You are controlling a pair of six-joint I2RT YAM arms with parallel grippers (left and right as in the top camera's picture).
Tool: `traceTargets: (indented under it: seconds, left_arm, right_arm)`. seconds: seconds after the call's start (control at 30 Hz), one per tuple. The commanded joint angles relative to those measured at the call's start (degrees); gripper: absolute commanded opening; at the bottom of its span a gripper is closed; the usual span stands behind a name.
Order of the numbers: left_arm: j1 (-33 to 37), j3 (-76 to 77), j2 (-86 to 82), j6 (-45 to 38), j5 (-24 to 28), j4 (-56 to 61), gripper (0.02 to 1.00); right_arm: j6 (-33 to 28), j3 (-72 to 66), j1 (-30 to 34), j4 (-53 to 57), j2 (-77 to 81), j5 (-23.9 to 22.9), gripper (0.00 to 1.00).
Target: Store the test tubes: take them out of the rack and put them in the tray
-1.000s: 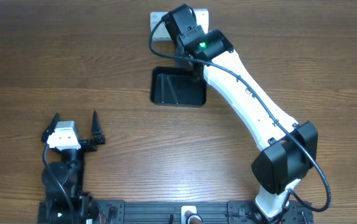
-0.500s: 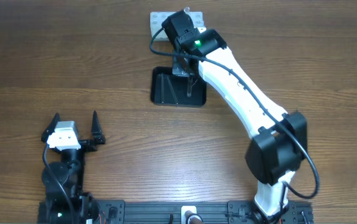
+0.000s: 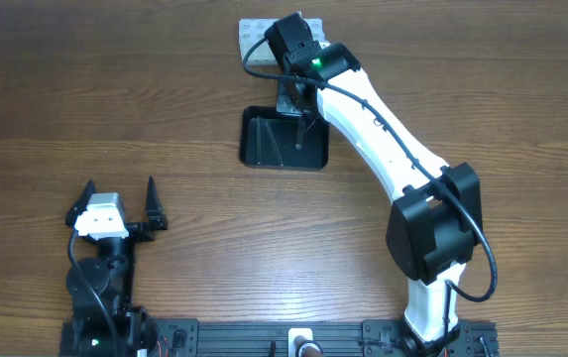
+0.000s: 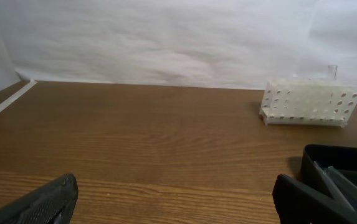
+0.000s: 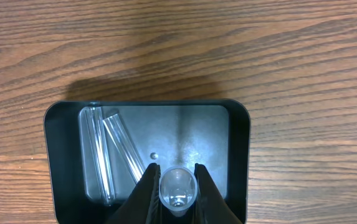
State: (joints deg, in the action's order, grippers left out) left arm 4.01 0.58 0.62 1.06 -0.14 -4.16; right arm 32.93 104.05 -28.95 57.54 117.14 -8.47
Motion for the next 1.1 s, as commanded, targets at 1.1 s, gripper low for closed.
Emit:
traceTargets:
  seconds: [1.1]
  left_arm:
    - [0.2, -0.2, -0.5, -0.9, 0.8, -0.2, 0.998]
  right_arm:
    - [0.5, 0.9, 0.2, -1.0, 9.5, 5.6, 0.012]
